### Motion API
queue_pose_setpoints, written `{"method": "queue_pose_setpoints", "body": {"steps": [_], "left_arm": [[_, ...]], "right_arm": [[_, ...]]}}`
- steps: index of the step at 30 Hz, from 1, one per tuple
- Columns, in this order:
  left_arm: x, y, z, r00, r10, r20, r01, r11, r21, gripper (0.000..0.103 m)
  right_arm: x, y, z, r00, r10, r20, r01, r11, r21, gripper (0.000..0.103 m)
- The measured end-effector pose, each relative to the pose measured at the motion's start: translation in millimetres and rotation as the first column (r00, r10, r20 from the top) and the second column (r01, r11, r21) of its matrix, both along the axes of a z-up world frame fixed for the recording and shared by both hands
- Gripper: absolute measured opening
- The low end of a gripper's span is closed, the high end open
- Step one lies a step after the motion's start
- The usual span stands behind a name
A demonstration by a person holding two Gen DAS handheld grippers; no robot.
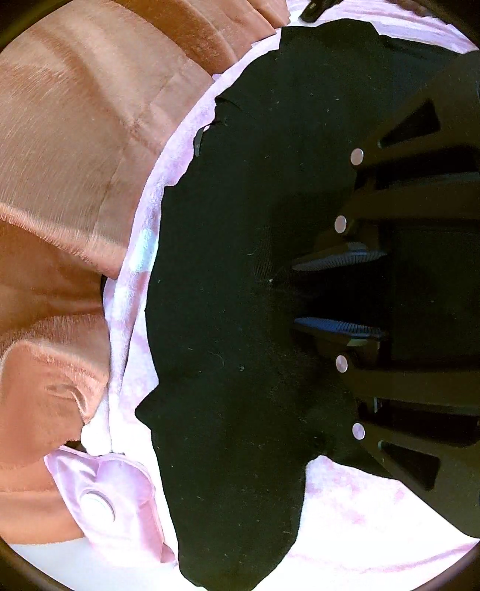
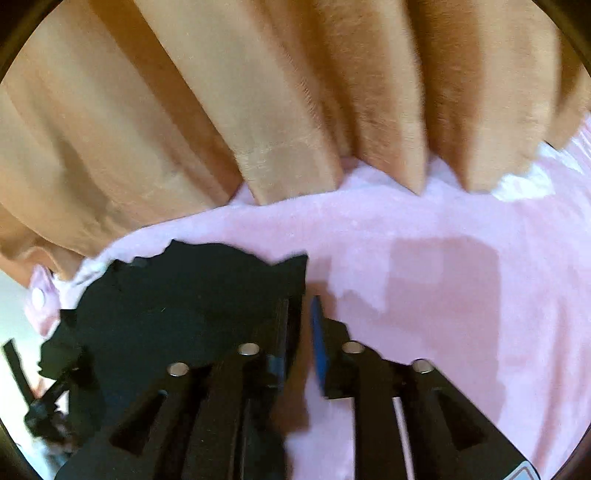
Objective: Fold small clothes
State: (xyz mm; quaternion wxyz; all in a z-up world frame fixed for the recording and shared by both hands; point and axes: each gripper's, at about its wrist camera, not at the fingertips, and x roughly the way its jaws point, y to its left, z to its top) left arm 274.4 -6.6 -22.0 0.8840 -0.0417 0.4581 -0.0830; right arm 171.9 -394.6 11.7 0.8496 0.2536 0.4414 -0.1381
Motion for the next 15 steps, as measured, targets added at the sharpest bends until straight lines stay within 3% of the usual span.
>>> {"method": "queue_pose_setpoints", "body": {"steps": [1,2,5,6,7,11,14,15], "left_arm": [[-0.1,0.3,0.2,1.0,0.001,-0.003,-0.001,1.0,-0.002,0.026],[-0.4,0.6,0.4,1.0,0.003,-0.006,-0.003,1.0,-0.004,0.026],[-2.4,0.1,1.5,1.0,0.009,-0.012,-0.009,1.0,-0.005,0.026],[-3.5,-1.0,2.1,1.0,0.008,-0.013,-0.008,1.0,0.0,0.026],[-3.9,-1.5,2.6,1.0,0.004,-0.014,-0.004,1.0,0.004,0.026],[-4.9,5.3,2.4,0.999,-0.005,-0.037,0.005,1.0,-0.006,0.026],[-8.5,2.9,1.1,0.999,-0.029,-0.015,0.03,0.999,0.017,0.026],[-11.2,0.0,1.0,0.999,-0.037,-0.003,0.037,0.998,0.04,0.026]], "right_arm": [[-8.6,5.5,-1.1,1.0,-0.003,-0.018,0.004,1.0,0.015,0.046],[-17.0,14.0,-6.7,0.999,0.009,-0.037,-0.007,0.999,0.043,0.05],[-19.6,45.2,-29.2,0.993,0.08,-0.09,-0.073,0.994,0.087,0.05],[-14.2,53.4,-36.0,0.989,0.1,-0.108,-0.091,0.992,0.085,0.037],[-12.0,58.5,-33.7,0.989,0.098,-0.108,-0.093,0.994,0.049,0.011],[-24.0,61.2,-7.9,0.996,0.05,-0.077,-0.048,0.999,0.021,0.008],[-32.2,52.3,-34.2,0.986,0.024,-0.166,-0.022,1.0,0.015,0.008],[-32.2,54.1,-33.8,0.99,0.026,-0.139,-0.027,1.0,-0.004,0.009]]}}
